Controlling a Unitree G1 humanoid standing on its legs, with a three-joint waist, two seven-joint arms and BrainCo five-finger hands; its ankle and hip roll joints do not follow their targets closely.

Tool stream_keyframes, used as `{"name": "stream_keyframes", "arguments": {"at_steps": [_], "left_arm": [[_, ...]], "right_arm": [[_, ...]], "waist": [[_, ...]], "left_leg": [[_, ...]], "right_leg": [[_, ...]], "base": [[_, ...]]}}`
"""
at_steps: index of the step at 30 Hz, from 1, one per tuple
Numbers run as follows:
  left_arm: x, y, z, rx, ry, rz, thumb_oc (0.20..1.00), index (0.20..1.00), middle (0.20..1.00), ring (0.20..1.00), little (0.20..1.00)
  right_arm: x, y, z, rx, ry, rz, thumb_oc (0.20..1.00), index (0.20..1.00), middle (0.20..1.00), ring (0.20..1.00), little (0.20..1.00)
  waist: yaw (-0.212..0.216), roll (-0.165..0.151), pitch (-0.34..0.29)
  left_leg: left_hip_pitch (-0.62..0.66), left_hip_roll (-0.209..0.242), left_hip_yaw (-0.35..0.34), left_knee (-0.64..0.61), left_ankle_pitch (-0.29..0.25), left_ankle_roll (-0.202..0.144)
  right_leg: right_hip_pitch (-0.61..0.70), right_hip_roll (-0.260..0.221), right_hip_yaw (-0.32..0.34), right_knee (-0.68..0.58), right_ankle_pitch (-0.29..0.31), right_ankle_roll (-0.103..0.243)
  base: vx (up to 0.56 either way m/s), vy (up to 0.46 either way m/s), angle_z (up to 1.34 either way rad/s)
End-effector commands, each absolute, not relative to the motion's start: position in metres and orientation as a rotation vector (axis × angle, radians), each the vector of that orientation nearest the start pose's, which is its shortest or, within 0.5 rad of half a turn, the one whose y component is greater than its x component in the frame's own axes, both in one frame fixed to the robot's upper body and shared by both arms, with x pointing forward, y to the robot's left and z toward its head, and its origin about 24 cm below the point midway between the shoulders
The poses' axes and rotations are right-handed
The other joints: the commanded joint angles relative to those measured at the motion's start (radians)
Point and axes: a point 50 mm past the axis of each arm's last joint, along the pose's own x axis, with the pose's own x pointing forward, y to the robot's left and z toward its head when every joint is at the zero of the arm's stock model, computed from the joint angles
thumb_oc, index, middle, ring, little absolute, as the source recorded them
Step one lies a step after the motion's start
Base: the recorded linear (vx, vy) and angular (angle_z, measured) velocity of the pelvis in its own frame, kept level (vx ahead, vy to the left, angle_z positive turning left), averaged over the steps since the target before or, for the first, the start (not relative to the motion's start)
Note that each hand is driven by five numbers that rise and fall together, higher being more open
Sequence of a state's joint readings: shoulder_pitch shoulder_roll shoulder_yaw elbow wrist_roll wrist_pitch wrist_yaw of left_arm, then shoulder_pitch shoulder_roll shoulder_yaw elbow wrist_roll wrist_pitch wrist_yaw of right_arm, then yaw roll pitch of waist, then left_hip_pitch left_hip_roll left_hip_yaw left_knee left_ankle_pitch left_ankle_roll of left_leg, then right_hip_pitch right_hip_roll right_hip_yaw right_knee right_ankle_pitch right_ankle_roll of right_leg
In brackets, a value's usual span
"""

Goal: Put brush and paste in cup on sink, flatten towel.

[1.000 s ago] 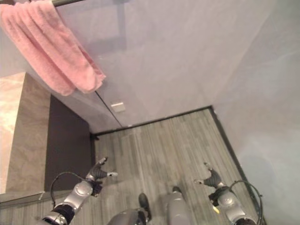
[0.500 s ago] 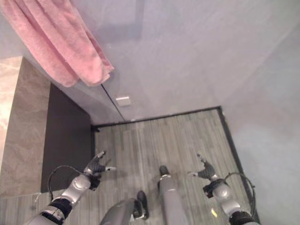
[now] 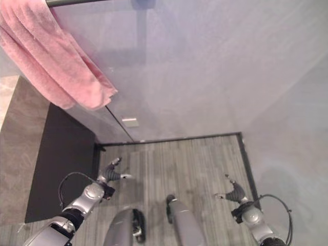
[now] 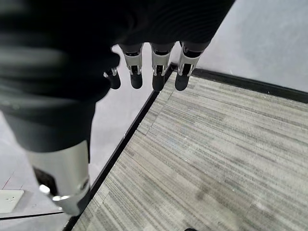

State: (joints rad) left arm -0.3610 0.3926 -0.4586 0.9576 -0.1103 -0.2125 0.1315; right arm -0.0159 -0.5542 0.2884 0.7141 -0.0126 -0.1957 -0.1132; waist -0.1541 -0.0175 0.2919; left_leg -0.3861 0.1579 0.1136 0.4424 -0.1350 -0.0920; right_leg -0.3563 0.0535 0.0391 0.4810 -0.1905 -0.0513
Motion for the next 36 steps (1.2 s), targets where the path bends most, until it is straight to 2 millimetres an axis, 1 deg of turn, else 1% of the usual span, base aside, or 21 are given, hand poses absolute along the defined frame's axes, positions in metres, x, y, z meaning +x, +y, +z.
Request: {"name": "stream_keyframes", "arguments": {"at_steps": [1,2,3,5,8,11,12,14,15,16,17,18,19,20,22,24,26,28,29,31,36], "left_arm": [[0.274,0.208,-0.042,0.542,0.342,-0.151,1.000,1.000,1.000,1.000,1.000],[0.275,0.208,-0.042,0.542,0.342,-0.151,1.000,1.000,1.000,1.000,1.000],[0.276,0.208,-0.039,0.553,0.328,-0.158,1.000,1.000,1.000,1.000,1.000],[0.276,0.212,-0.036,0.568,0.308,-0.152,1.000,1.000,1.000,1.000,1.000],[0.273,0.218,-0.034,0.542,0.298,-0.128,1.000,1.000,1.000,1.000,1.000],[0.270,0.220,-0.035,0.543,0.299,-0.126,1.000,1.000,1.000,1.000,1.000],[0.266,0.221,-0.037,0.546,0.305,-0.127,1.000,1.000,1.000,1.000,1.000],[0.260,0.221,-0.044,0.560,0.333,-0.133,1.000,1.000,1.000,1.000,1.000],[0.256,0.222,-0.047,0.560,0.343,-0.137,1.000,1.000,1.000,1.000,1.000],[0.256,0.222,-0.047,0.560,0.343,-0.137,1.000,1.000,1.000,1.000,1.000],[0.251,0.225,-0.050,0.567,0.359,-0.136,1.000,1.000,1.000,1.000,1.000],[0.251,0.225,-0.050,0.567,0.360,-0.136,1.000,1.000,1.000,1.000,1.000],[0.250,0.222,-0.051,0.558,0.357,-0.151,1.000,1.000,1.000,1.000,1.000],[0.250,0.221,-0.052,0.561,0.361,-0.160,1.000,1.000,1.000,1.000,1.000],[0.250,0.221,-0.053,0.581,0.360,-0.169,1.000,1.000,1.000,1.000,1.000],[0.249,0.221,-0.052,0.582,0.358,-0.179,1.000,1.000,1.000,1.000,1.000],[0.249,0.221,-0.052,0.584,0.356,-0.188,1.000,1.000,1.000,1.000,1.000],[0.247,0.222,-0.052,0.604,0.359,-0.205,1.000,1.000,1.000,1.000,1.000],[0.244,0.222,-0.057,0.629,0.385,-0.233,1.000,1.000,1.000,1.000,1.000],[0.242,0.222,-0.059,0.631,0.396,-0.238,1.000,1.000,1.000,1.000,1.000],[0.238,0.216,-0.064,0.629,0.412,-0.275,1.000,1.000,1.000,1.000,1.000]], "right_arm": [[0.208,-0.291,-0.048,-0.666,0.460,-0.039,1.000,1.000,1.000,1.000,1.000],[0.209,-0.291,-0.048,-0.666,0.460,-0.039,1.000,1.000,1.000,1.000,1.000],[0.211,-0.291,-0.046,-0.657,0.451,-0.050,1.000,1.000,1.000,1.000,1.000],[0.216,-0.288,-0.044,-0.623,0.429,-0.068,1.000,1.000,1.000,1.000,1.000],[0.219,-0.284,-0.050,-0.578,0.447,-0.084,1.000,1.000,1.000,1.000,1.000],[0.220,-0.280,-0.053,-0.564,0.456,-0.079,1.000,1.000,1.000,1.000,1.000],[0.221,-0.278,-0.056,-0.548,0.466,-0.079,1.000,1.000,1.000,1.000,1.000],[0.222,-0.274,-0.058,-0.555,0.474,-0.057,1.000,1.000,1.000,1.000,1.000],[0.224,-0.270,-0.058,-0.554,0.469,-0.043,1.000,1.000,1.000,1.000,1.000],[0.224,-0.270,-0.058,-0.554,0.469,-0.043,1.000,1.000,1.000,1.000,1.000],[0.223,-0.267,-0.060,-0.557,0.474,-0.025,1.000,1.000,1.000,1.000,1.000],[0.223,-0.268,-0.060,-0.558,0.474,-0.024,1.000,1.000,1.000,1.000,1.000],[0.223,-0.266,-0.060,-0.557,0.470,-0.017,1.000,1.000,1.000,1.000,1.000],[0.221,-0.266,-0.062,-0.555,0.479,-0.014,1.000,1.000,1.000,1.000,1.000],[0.223,-0.265,-0.060,-0.558,0.469,-0.009,1.000,1.000,1.000,1.000,1.000],[0.225,-0.264,-0.060,-0.557,0.464,-0.005,1.000,1.000,1.000,1.000,1.000],[0.226,-0.264,-0.059,-0.558,0.455,-0.007,1.000,1.000,1.000,1.000,1.000],[0.224,-0.265,-0.059,-0.551,0.457,-0.011,1.000,1.000,1.000,1.000,1.000],[0.222,-0.267,-0.060,-0.542,0.467,-0.020,1.000,1.000,1.000,1.000,1.000],[0.220,-0.269,-0.062,-0.538,0.475,-0.027,1.000,1.000,1.000,1.000,1.000],[0.217,-0.272,-0.064,-0.508,0.492,-0.052,1.000,1.000,1.000,1.000,1.000]], "waist": [[-0.023,0.030,-0.001],[-0.023,0.031,-0.004],[-0.022,0.026,0.001],[-0.011,0.022,-0.005],[0.011,0.028,-0.019],[0.024,0.028,-0.036],[0.033,0.029,-0.052],[0.039,0.025,-0.066],[0.039,0.022,-0.068],[0.039,0.022,-0.068],[0.048,0.031,-0.066],[0.046,0.031,-0.066],[0.035,0.035,-0.069],[0.031,0.033,-0.072],[0.027,0.027,-0.083],[0.021,0.026,-0.091],[0.021,0.019,-0.097],[0.016,0.016,-0.103],[0.023,0.007,-0.125],[0.026,0.006,-0.135],[0.035,0.014,-0.178]], "left_leg": [[0.029,-0.064,-0.006,0.073,-0.005,0.054],[0.027,-0.063,-0.006,0.069,-0.001,0.054],[0.028,-0.073,0.006,0.091,-0.018,0.057],[0.040,-0.088,0.041,0.085,-0.063,0.081],[0.054,-0.101,0.069,0.100,-0.092,0.095],[0.063,-0.111,0.080,0.098,-0.100,0.104],[0.072,-0.122,0.085,0.095,-0.103,0.112],[0.113,-0.139,0.093,0.054,-0.100,0.122],[0.142,-0.145,0.095,0.014,-0.083,0.124],[0.143,-0.146,0.096,0.011,-0.082,0.124],[0.174,-0.147,0.092,-0.038,-0.051,0.124],[0.176,-0.148,0.091,-0.040,-0.050,0.123],[0.191,-0.155,0.080,-0.070,-0.034,0.121],[0.207,-0.162,0.079,-0.092,-0.025,0.119],[0.231,-0.174,0.087,-0.138,-0.022,0.119],[0.261,-0.183,0.074,-0.173,-0.011,0.109],[0.290,-0.186,0.061,-0.187,-0.007,0.094],[0.315,-0.178,0.041,-0.196,0.007,0.082],[0.328,-0.165,0.032,-0.205,0.022,0.070],[0.334,-0.162,0.028,-0.213,0.027,0.066],[0.372,-0.138,0.011,-0.297,0.072,0.044]], "right_leg": [[0.031,-0.119,0.159,0.030,0.031,0.143],[0.029,-0.119,0.160,0.026,0.036,0.143],[0.031,-0.128,0.173,0.024,0.044,0.155],[0.046,-0.147,0.207,-0.024,0.063,0.175],[0.070,-0.168,0.241,-0.068,0.079,0.193],[0.083,-0.181,0.254,-0.095,0.089,0.201],[0.097,-0.195,0.261,-0.108,0.111,0.210],[0.093,-0.214,0.255,-0.096,0.212,0.224],[0.075,-0.213,0.247,-0.069,0.294,0.217],[0.075,-0.213,0.247,-0.069,0.295,0.217],[0.047,-0.201,0.194,-0.028,0.304,0.211],[0.048,-0.202,0.192,-0.028,0.303,0.211],[0.037,-0.161,0.195,-0.022,0.271,0.211],[0.029,-0.140,0.184,-0.033,0.243,0.211],[0.008,-0.130,0.149,-0.101,0.223,0.212],[-0.010,-0.117,0.162,-0.174,0.234,0.224],[-0.006,-0.132,0.152,-0.263,0.260,0.236],[0.022,-0.130,0.153,-0.283,0.267,0.239],[0.060,-0.125,0.148,-0.313,0.267,0.230],[0.076,-0.122,0.145,-0.329,0.269,0.226],[0.131,-0.115,0.123,-0.399,0.274,0.216]], "base": [[0.13,0.296,-0.24],[0.11,0.277,-0.14],[0.05,0.174,0.18],[0.09,0.268,-0.08],[0.10,0.222,-0.47],[0.09,0.153,-0.30],[0.13,0.160,-0.07],[0.15,0.167,0.03],[0.07,0.076,-0.01],[0.09,0.134,-0.04],[0.05,0.076,-0.03],[0.08,0.113,-0.08],[0.07,0.055,-0.09],[0.10,0.073,-0.06],[0.12,0.028,0.06],[0.15,-0.040,-0.04],[0.17,-0.102,-0.05],[0.18,-0.151,0.23],[0.15,-0.145,0.53],[0.11,-0.101,0.34],[0.10,-0.099,0.06]]}}
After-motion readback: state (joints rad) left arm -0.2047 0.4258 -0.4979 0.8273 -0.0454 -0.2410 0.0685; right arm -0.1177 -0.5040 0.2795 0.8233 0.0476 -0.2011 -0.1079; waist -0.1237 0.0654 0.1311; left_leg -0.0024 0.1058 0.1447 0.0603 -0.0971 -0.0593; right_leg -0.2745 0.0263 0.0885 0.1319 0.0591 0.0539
